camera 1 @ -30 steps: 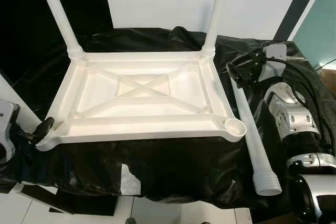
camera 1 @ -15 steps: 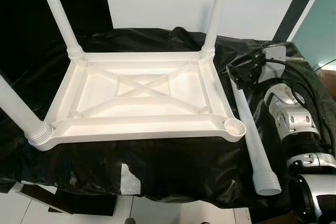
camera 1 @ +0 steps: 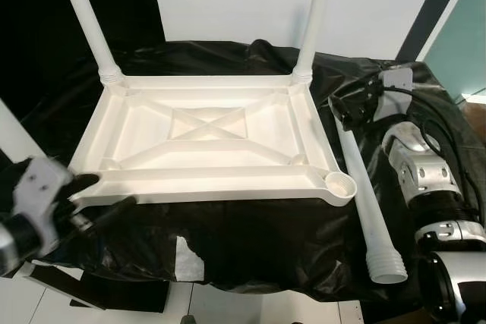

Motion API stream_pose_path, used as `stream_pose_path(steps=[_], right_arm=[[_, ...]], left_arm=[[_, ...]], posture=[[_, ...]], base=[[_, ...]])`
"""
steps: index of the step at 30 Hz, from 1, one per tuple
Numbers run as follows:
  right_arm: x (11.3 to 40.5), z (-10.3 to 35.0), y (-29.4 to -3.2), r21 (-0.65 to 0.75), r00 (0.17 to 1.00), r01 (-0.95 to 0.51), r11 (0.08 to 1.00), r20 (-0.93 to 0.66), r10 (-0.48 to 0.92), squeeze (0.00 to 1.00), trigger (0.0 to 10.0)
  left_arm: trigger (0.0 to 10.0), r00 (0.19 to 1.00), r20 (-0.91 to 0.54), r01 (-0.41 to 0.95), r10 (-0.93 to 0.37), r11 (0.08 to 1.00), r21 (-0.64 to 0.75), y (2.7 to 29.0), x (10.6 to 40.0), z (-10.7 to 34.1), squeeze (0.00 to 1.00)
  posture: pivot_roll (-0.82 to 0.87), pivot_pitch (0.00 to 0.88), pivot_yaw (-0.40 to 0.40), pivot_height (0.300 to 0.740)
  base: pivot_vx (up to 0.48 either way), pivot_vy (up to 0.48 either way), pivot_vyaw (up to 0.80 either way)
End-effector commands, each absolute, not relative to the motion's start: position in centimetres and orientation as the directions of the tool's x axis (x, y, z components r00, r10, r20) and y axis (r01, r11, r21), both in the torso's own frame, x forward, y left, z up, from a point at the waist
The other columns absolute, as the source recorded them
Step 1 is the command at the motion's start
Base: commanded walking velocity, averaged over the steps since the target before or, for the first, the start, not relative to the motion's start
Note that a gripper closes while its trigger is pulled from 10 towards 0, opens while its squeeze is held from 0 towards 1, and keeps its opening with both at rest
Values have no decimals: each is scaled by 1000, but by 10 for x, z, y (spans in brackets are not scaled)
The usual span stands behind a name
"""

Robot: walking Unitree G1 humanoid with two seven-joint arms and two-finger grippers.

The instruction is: Building children table

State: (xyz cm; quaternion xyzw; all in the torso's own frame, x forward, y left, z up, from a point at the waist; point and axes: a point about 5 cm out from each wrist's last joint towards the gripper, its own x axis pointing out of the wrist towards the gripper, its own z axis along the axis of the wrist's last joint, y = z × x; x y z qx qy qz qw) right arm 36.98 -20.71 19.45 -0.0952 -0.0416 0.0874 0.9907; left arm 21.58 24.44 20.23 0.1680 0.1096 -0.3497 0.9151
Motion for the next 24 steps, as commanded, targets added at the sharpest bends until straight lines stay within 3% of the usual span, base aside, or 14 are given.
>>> stream_pose_path(steps=[1, 13, 24], right_arm=[[365, 186, -208, -190, 985, -157, 969, 39, 167, 0, 10000], [343, 165, -223, -171, 996, -85, 982, -10, 85, 0, 10000], [337, 163, -227, -169, 998, -54, 984, -19, 52, 0, 10000]], left_arm=[[10000, 783, -309, 616, -540, 740, 270, 241, 226, 196, 0], [10000, 694, -355, 717, -627, 644, 266, 208, 256, 176, 0], [10000, 678, -437, 732, -591, 600, 324, 198, 272, 150, 0]], posture=[[44, 29, -44, 740], [4, 20, 14, 740], [-13, 15, 30, 740]], base=[[0, 0, 0], [0, 0, 0], [0, 0, 0]])
